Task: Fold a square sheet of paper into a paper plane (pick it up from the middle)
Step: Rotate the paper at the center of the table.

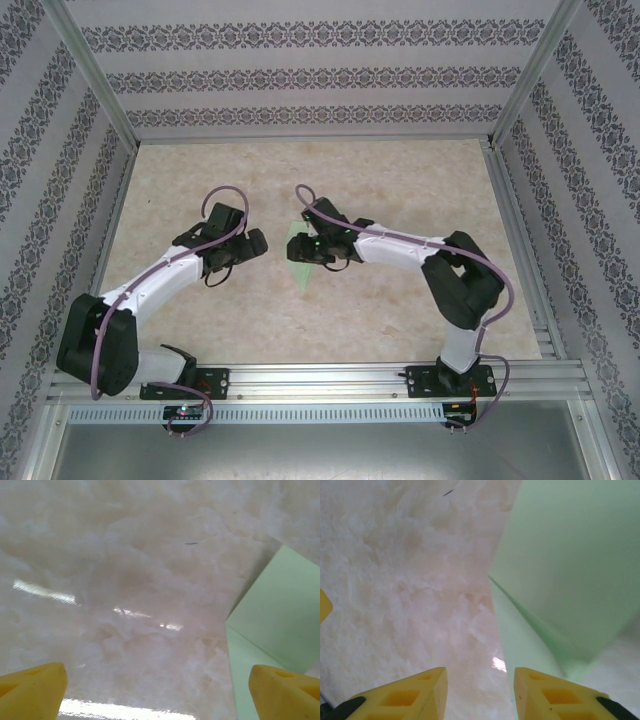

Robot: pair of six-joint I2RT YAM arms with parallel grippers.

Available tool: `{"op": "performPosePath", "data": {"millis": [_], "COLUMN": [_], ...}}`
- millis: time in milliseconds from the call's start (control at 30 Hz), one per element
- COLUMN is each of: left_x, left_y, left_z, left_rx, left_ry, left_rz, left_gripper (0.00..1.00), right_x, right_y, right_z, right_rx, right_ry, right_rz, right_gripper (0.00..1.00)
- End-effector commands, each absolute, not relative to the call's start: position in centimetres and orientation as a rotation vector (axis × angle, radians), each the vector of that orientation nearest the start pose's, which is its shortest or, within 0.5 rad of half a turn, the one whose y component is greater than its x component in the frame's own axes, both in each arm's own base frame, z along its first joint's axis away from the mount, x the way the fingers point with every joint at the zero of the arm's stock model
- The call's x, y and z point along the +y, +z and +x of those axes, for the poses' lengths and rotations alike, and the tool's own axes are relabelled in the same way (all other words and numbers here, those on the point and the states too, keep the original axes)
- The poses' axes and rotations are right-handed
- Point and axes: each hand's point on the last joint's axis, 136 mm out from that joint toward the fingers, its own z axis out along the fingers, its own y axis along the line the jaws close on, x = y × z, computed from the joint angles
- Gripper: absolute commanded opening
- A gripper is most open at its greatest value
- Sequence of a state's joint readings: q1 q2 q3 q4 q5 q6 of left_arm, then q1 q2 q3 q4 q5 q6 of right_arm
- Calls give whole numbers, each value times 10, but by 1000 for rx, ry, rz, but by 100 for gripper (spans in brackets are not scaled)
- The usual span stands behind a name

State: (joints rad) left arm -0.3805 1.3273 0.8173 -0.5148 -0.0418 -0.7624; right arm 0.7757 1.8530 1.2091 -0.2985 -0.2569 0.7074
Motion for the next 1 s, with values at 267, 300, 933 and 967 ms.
{"op": "performPosePath", "data": {"millis": [267,300,933,967], "left_x": [-102,-103,-118,-120], "left_y": [100,100,101,102], "left_z": [319,319,323,324], "left_rx": [2510,2509,2515,2509], "left_ry": [-367,-369,-480,-487], "left_rz": [-487,-479,-451,-446], "left_gripper": [98,98,99,99], "right_x": [359,356,297,295], "right_y": [30,28,77,76], "right_z": [286,283,293,296], "right_rx": [2921,2932,2766,2761], "right_ry": [634,622,458,444], "right_rz": [-444,-476,-340,-232], "right_gripper": [40,40,45,45]}}
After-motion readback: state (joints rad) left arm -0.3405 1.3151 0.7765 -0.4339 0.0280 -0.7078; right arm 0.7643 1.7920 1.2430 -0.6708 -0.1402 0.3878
